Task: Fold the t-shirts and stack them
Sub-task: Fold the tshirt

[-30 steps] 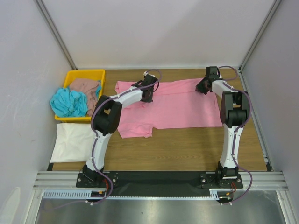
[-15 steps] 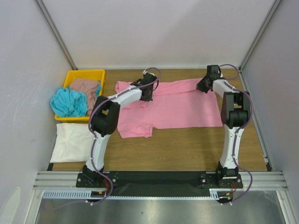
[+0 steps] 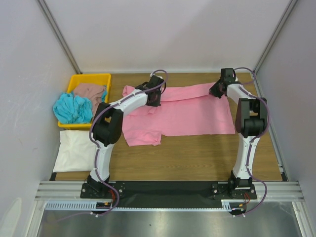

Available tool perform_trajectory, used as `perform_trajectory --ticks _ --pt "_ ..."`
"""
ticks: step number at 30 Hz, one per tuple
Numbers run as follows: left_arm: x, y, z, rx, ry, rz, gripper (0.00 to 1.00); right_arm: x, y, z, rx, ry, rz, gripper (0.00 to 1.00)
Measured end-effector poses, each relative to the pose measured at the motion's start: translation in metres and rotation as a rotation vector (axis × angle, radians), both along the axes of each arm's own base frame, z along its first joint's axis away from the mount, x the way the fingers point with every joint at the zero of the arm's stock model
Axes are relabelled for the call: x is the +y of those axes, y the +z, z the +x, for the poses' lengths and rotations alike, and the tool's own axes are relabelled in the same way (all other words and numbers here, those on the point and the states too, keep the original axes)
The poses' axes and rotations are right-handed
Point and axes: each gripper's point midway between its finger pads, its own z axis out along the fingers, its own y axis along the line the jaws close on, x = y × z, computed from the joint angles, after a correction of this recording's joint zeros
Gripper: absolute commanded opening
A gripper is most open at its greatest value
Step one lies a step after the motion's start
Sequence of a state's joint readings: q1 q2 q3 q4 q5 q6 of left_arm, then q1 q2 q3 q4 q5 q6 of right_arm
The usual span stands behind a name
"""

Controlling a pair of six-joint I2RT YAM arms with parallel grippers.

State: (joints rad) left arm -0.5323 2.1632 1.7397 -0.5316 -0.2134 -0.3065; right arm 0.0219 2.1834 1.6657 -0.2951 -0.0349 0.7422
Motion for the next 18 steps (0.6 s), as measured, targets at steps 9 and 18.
perform_trajectory --ticks 9,18 --pt "0.007 -0.014 -0.016 0.051 -0.002 0.007 0.01 0.000 -0.017 -0.018 0.074 0.002 -0.003 0.03" --pt "0.005 -0.013 -0.018 0.069 0.004 -0.017 0.45 -0.001 -0.025 -0.031 0.128 0.044 -0.025 0.54"
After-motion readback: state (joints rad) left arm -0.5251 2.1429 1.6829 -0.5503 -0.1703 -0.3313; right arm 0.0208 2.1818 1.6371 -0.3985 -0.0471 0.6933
